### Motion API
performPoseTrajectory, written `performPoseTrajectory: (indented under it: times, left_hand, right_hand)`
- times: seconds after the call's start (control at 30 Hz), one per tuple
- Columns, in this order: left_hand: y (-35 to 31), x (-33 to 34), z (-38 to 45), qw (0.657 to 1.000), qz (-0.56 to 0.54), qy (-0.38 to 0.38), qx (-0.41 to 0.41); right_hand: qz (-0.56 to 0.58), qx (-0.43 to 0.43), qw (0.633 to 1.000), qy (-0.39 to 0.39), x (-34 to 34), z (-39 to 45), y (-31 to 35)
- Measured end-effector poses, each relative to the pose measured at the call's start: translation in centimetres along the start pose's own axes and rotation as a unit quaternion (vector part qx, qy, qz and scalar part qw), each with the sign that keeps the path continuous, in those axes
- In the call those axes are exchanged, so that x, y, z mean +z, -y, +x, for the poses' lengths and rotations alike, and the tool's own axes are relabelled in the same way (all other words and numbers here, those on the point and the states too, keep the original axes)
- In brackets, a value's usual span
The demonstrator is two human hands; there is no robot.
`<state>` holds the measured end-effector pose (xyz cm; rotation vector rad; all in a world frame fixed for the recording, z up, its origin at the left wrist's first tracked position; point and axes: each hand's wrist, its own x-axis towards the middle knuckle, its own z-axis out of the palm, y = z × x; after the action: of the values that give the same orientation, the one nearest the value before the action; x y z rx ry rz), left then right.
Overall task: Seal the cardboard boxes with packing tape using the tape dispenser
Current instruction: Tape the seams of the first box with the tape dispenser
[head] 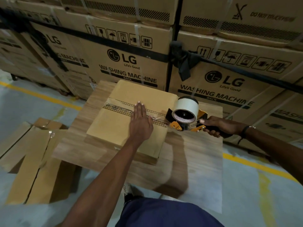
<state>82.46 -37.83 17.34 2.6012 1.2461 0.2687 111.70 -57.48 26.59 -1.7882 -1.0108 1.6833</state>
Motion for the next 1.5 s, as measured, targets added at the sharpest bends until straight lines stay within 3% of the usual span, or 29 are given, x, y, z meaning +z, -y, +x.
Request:
performPoseTrajectory:
  times: [0.27, 0.5, 0.7, 0.77, 0.87, 0.97, 1.13, 1.2, 1.33, 1.5]
  left_hand:
    - [-0.4, -0.1, -0.2, 1.0, -0.002, 0.0, -0.004]
    - [-0.2, 0.0, 0.0, 1.0, 0.001, -0.004, -0.004]
    - [-0.5, -0.1, 0.0, 1.0, 0.005, 0.001, -0.005]
    - [-0.5, 0.0, 0.0, 1.0, 0.007, 0.003, -0.007]
    - [-0.2, -0.2, 0.0, 1.0, 0.01, 0.003, -0.008]
    - [-0.1, -0.3, 0.0, 1.0, 0.005, -0.003, -0.005]
    - [-0.7, 0.0, -0.1, 1.0, 0.004, -0.014, -0.01]
    - [-0.7, 0.2, -0.1, 1.0, 0.006, -0.014, -0.008]
    - [-0.3, 0.4, 0.1, 1.0, 0.008, -0.015, -0.009]
    - [-0.3, 0.5, 0.0, 1.0, 0.008, -0.015, -0.01]
  right_hand:
    - [-0.029, 0.029, 0.999, -0.009, -1.1, -0.5, 0.9]
    - [-0.123, 0.048, 0.991, -0.021, -0.9, 0.5, 2.4]
    - [-0.115, 0.06, 0.991, -0.029, -0.2, 0.3, 2.6]
    - [-0.137, 0.056, 0.987, -0.061, 0.1, 0.4, 2.4]
    - [-0.286, 0.049, 0.944, -0.16, -0.7, 0.0, 0.7]
    - [-0.22, 0.102, 0.946, -0.214, -0.9, -1.0, -4.2]
    - [-0.301, 0.127, 0.872, -0.363, 2.2, 1.6, -11.9]
    - [-0.282, 0.153, 0.86, -0.398, 4.3, 3.3, -14.6]
    - [-0.211, 0.163, 0.861, -0.433, 8.5, 5.4, -17.3]
    - [-0.144, 0.167, 0.899, -0.378, 10.2, 6.6, -19.0]
